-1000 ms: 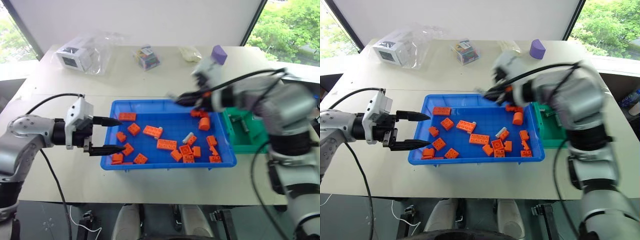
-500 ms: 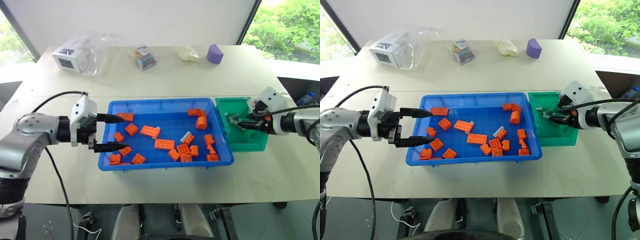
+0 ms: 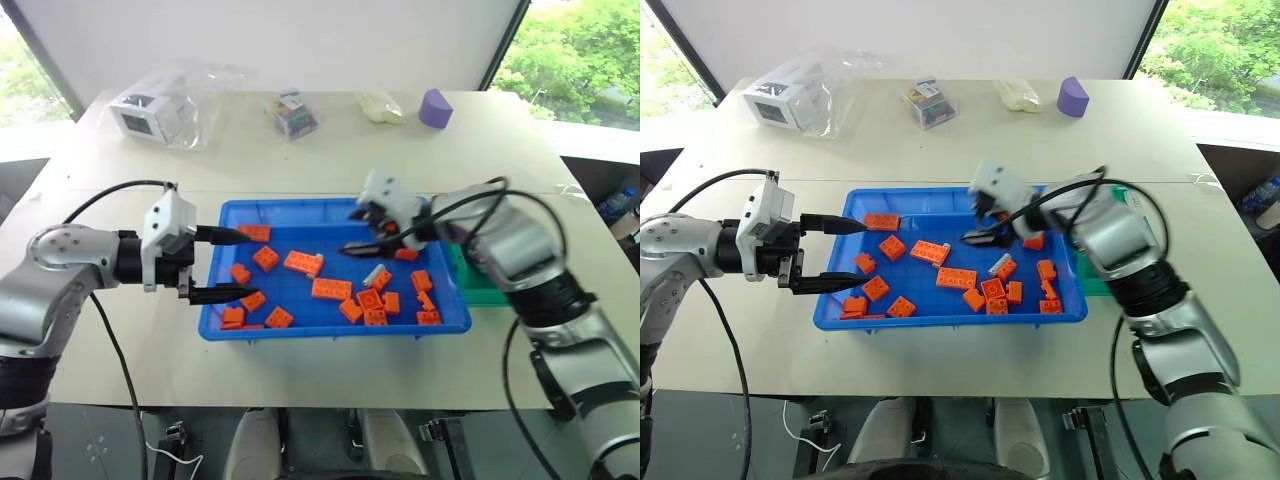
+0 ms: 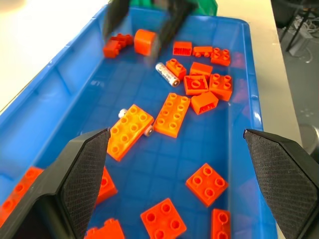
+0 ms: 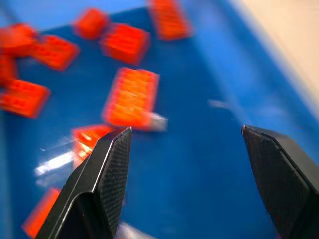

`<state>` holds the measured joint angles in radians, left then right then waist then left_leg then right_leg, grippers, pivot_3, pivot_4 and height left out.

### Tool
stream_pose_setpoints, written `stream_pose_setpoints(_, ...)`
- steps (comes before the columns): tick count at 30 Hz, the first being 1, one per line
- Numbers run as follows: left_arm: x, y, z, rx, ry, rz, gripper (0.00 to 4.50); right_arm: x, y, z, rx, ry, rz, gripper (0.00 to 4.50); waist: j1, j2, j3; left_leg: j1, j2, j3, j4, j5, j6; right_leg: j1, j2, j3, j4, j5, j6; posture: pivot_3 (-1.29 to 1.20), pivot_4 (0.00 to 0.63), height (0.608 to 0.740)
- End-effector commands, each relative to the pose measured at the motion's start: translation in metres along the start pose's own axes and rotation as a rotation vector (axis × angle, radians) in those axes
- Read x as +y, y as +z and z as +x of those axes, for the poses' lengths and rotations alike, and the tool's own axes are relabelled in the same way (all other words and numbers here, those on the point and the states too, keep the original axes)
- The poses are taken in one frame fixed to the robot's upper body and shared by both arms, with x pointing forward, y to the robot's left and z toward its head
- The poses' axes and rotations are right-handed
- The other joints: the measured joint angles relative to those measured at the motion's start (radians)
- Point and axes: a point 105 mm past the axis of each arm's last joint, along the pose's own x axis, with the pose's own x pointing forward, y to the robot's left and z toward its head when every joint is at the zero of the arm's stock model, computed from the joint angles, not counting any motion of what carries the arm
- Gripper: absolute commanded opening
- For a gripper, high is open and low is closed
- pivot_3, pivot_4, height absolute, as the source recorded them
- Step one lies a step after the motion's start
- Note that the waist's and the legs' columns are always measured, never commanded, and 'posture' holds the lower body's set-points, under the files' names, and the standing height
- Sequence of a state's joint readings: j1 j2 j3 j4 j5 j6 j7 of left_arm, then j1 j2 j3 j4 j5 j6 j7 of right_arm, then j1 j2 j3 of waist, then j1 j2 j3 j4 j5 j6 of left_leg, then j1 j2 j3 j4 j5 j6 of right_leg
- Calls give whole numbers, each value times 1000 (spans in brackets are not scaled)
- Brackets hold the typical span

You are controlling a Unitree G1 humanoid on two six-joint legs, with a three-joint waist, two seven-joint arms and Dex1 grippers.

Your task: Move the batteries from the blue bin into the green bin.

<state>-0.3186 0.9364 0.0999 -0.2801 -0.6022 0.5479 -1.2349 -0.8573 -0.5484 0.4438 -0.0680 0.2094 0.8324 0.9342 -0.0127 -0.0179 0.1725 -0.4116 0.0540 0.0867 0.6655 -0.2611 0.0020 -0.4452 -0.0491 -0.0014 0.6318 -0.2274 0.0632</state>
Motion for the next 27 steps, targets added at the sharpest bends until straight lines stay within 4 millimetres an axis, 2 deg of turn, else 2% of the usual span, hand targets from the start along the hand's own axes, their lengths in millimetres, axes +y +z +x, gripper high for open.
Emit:
stream_pose_setpoints(1, -2, 9, -7, -2, 22, 36, 4500, 5, 18, 20, -4, 5, -53, 3600, -2, 0, 0, 0, 0, 0, 1, 0, 0, 0, 0, 0, 0, 0, 0, 0, 150, 734)
stream_pose_setpoints(7, -5, 10, -10, 4, 43, 29, 4500, 16, 18, 50, 37, 55, -55, 3600, 0, -1, 0, 0, 0, -1, 1, 0, 0, 1, 0, -1, 0, 0, 0, 0, 150, 734)
stream_pose_setpoints(11, -7, 10, -11, 4, 57, 25, 4500, 13, 8, 60, 75, 54, -56, 3600, -3, -1, 0, 0, 0, -1, 1, 0, 0, 1, 0, -1, 0, 0, 0, 0, 150, 734)
stream_pose_setpoints(16, -7, 8, -10, 3, 63, 22, 4500, 11, 6, 73, 78, 58, -10, 3600, -7, -1, 0, 1, 0, -1, 0, 0, 0, 1, 0, -1, 1, 0, 0, 0, 150, 734)
stream_pose_setpoints(19, -5, 8, -9, 1, 67, 24, 4500, 12, 11, 75, 56, 67, 2, 2804, -8, -1, 0, 1, 1, -1, 0, 0, 0, 1, 1, -1, 1, 0, 0, 0, 150, 734)
stream_pose_setpoints(20, -5, 8, -9, 0, 68, 24, 4500, 13, 14, 74, 49, 74, 3, 2217, -7, -1, 0, 1, 1, -1, 0, 0, 0, 1, 1, -1, 2, 0, 0, 0, 150, 734)
stream_pose_setpoints(22, -3, 8, -9, -3, 68, 27, 4500, 15, 18, 70, 36, 82, 13, 1327, -3, -1, 0, 1, 1, -1, 0, 0, 0, 1, 1, -1, 2, 0, 0, 0, 150, 734)
stream_pose_setpoints(24, -3, 9, -8, -5, 67, 30, 4500, 13, 22, 64, 24, 77, 21, 1211, -3, -1, 0, 1, 1, -1, 0, 0, 0, 1, 1, -1, 2, 0, 0, 0, 150, 734)
stream_pose_setpoints(27, -1, 10, -6, -8, 64, 37, 4500, 5, 32, 41, -18, 52, 45, 1211, -1, -1, 0, 1, 0, -1, 0, 0, 0, 1, 0, -1, 2, 0, 0, 0, 150, 734)
